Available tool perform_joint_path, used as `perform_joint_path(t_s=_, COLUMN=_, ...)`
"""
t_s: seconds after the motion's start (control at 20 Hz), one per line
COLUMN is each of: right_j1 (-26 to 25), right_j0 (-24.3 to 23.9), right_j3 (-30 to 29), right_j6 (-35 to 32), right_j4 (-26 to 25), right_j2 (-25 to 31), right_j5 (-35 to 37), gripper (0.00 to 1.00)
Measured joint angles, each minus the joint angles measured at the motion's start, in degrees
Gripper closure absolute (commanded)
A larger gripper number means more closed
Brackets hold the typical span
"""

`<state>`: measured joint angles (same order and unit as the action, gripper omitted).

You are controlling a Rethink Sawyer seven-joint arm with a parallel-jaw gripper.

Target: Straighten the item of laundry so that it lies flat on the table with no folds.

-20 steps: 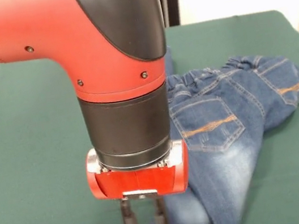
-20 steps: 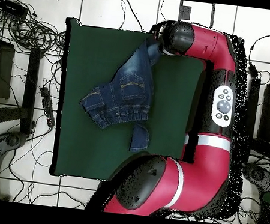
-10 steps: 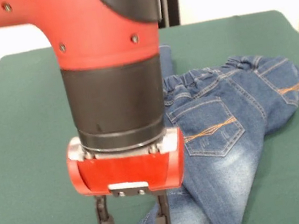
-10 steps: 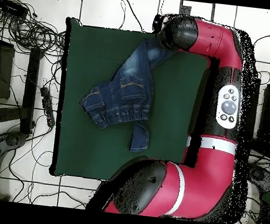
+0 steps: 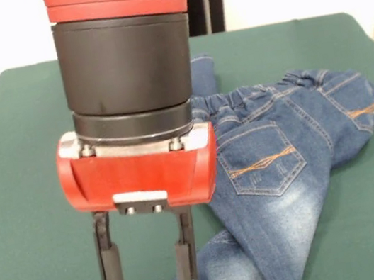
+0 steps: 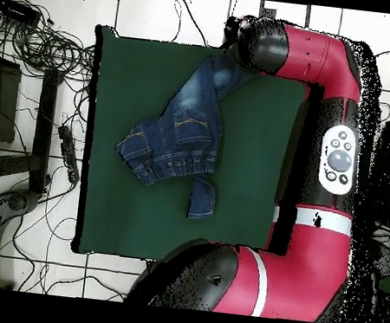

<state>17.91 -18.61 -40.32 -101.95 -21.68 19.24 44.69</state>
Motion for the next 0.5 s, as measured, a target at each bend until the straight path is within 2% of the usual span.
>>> perform_joint_path(t_s=0.5, right_j1=2.8, right_j0=2.3, right_j3=-8.5, right_j6=0.0, right_j4=1.0, right_j2=-3.9, right_j5=-1.8, gripper=0.0)
